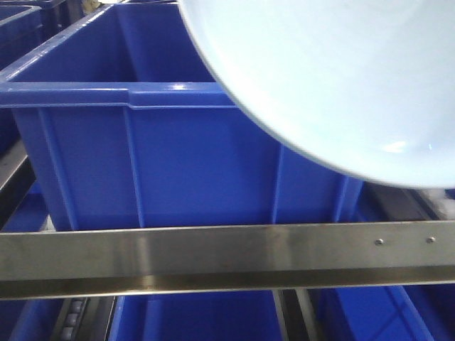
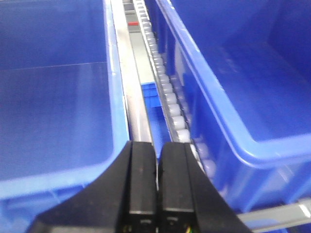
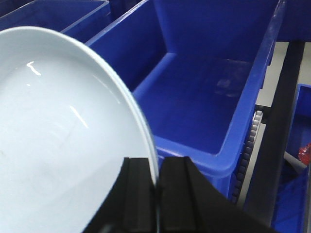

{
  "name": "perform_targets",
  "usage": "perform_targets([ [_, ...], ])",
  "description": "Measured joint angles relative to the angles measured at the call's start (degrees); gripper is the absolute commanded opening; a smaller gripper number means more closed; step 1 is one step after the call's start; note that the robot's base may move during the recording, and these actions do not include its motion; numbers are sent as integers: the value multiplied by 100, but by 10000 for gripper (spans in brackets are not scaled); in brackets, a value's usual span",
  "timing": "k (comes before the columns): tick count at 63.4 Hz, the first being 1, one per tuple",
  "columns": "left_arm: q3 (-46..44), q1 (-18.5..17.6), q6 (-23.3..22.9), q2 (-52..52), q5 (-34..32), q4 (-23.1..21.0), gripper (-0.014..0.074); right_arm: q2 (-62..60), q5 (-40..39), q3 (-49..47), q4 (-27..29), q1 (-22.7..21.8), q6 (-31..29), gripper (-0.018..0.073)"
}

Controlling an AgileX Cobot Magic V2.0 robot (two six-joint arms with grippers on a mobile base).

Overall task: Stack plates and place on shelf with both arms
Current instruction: 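Lower the plate stack into the blue bin and release the right gripper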

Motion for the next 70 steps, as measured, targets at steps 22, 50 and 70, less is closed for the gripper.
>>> perform_targets([
  [22, 0, 0, 0, 0, 0, 0, 84, 0, 0, 0, 0, 0, 0, 57],
  [50, 0, 0, 0, 0, 0, 0, 84, 0, 0, 0, 0, 0, 0, 57],
  [70, 0, 0, 0, 0, 0, 0, 84, 0, 33, 0, 0, 0, 0, 57],
])
